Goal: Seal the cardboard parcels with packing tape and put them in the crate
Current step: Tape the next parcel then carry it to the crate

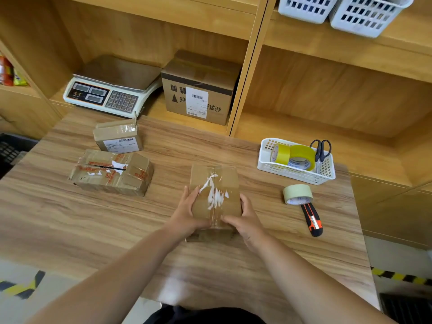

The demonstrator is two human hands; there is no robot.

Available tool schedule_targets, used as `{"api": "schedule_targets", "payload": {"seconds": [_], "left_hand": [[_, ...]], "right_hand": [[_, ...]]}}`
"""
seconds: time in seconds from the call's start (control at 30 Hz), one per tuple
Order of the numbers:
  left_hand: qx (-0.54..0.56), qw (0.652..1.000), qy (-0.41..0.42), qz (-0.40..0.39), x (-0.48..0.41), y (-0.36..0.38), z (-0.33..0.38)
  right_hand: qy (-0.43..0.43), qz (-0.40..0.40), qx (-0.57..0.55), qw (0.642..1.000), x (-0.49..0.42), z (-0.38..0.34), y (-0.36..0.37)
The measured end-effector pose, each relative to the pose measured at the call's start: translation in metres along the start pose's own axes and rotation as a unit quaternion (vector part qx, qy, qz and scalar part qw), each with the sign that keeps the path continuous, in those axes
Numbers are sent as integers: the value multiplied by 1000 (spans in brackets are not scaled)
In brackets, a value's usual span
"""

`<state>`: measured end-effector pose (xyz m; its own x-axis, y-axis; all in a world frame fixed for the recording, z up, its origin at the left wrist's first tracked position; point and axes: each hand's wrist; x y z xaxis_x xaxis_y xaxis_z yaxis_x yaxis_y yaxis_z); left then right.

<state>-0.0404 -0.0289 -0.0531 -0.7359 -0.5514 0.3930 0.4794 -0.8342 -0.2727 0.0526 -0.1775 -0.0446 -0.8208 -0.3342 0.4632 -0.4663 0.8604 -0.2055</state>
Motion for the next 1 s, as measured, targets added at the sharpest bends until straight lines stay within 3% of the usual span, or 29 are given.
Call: {"api": "schedule_targets", "payload": {"seconds": [0.13, 0.23, 0.4, 0.73, 0.9, 1.0], "left_hand": [[-100, 995, 15, 0, 3, 6, -14], [-183, 982, 42, 23, -2, 9, -21], [-211, 975, 52, 31, -4, 7, -25], [-250, 957, 78, 122, -7, 14, -24], [-224, 955, 101, 165, -13, 14, -23], [-200, 963, 94, 154, -19, 16, -16]], "right_hand": [[-22, -17, 116, 993, 1, 4, 3], [-62, 19, 203, 977, -3, 10, 11], [-64, 26, 335, 940, -8, 15, 14], [-119, 119, 365, 916, -11, 28, 23], [-132, 38, 366, 920, -14, 25, 12], [-177, 6, 424, 888, -19, 16, -1]]}}
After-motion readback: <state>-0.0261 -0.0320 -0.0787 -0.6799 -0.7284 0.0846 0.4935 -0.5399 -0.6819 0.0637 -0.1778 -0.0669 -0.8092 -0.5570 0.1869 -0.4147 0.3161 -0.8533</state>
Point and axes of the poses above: each hand's wrist, its own x-axis away from the middle knuckle, its own y-axis out of the palm, z = x × y, and after that the axes turned 11 degrees about z, right-handed
